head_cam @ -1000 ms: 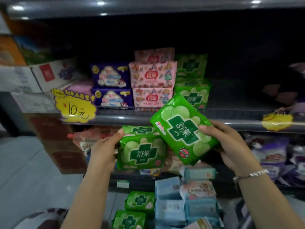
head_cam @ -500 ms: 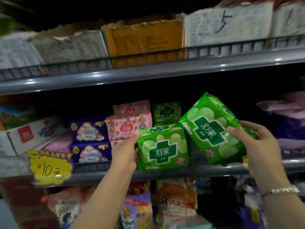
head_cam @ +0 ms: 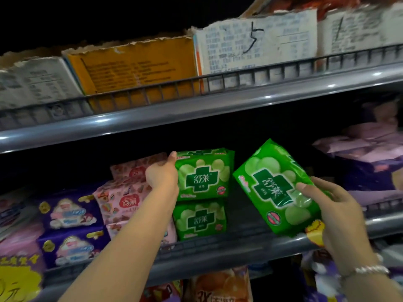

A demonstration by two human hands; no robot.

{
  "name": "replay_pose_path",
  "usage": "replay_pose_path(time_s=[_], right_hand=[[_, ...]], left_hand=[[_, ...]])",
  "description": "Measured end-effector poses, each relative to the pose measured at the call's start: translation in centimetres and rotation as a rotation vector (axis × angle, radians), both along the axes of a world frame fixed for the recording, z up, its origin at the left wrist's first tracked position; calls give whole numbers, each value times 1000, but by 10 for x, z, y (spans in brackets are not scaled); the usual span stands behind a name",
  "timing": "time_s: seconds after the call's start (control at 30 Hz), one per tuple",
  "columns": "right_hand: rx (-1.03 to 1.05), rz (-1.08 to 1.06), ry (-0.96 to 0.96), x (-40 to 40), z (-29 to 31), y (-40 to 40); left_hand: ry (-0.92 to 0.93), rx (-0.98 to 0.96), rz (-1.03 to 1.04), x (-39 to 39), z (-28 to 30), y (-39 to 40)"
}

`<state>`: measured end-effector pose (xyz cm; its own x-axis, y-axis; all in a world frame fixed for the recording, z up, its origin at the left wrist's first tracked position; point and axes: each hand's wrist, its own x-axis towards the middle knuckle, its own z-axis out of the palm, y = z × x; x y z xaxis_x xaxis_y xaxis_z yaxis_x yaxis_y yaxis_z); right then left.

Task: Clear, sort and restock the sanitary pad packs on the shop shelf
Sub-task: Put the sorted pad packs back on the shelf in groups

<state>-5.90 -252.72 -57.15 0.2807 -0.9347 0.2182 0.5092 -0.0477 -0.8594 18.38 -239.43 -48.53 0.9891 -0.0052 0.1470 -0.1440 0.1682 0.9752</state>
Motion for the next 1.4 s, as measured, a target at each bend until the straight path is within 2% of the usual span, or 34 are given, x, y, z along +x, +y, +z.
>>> replay_pose_path(time_s=[0.23,0.3,0.4,0.47,0.57,0.77,0.83,0.97,1.1,1.17,1.23,1.33,1.4], right_hand=[[-52,42,129,29,-25,-1],[-64,31,167,36,-31,-2],[-43,0,171,42,-34,-9],[-34,-30,171,42,-35,-13],[-60,-36,178,44,-36,-14],[-100,-19,174,50,-33,-11],[-106,-16,167,53,-33,-10],[-110,-13,151,59,-35,-10],[-119,-10,118,63,-35,-10],[-122,-6,111,63,-35,-10],[-121,3,102,62,-34,-9],[-123,12,73,60,-30,-5],[-133,32,45,58,-24,0]], left_hand=[[-175,333,110,13,-23,-23],[-383,398,99,12,-30,-26],[-901,670,16,11,-41,-33],[-1060,878,-93,8,-40,-39],[-1039,1104,-93,15,-41,-46],[-895,1323,-26,56,-40,-39],[-897,1319,-27,67,-41,-39],[-871,1166,-107,81,-44,-48],[-829,1133,-147,96,-46,-53],[-787,1124,-197,96,-44,-53],[-743,1031,-250,81,-39,-50],[-706,777,-480,40,-31,-38],[-742,752,-712,11,-30,-25]])
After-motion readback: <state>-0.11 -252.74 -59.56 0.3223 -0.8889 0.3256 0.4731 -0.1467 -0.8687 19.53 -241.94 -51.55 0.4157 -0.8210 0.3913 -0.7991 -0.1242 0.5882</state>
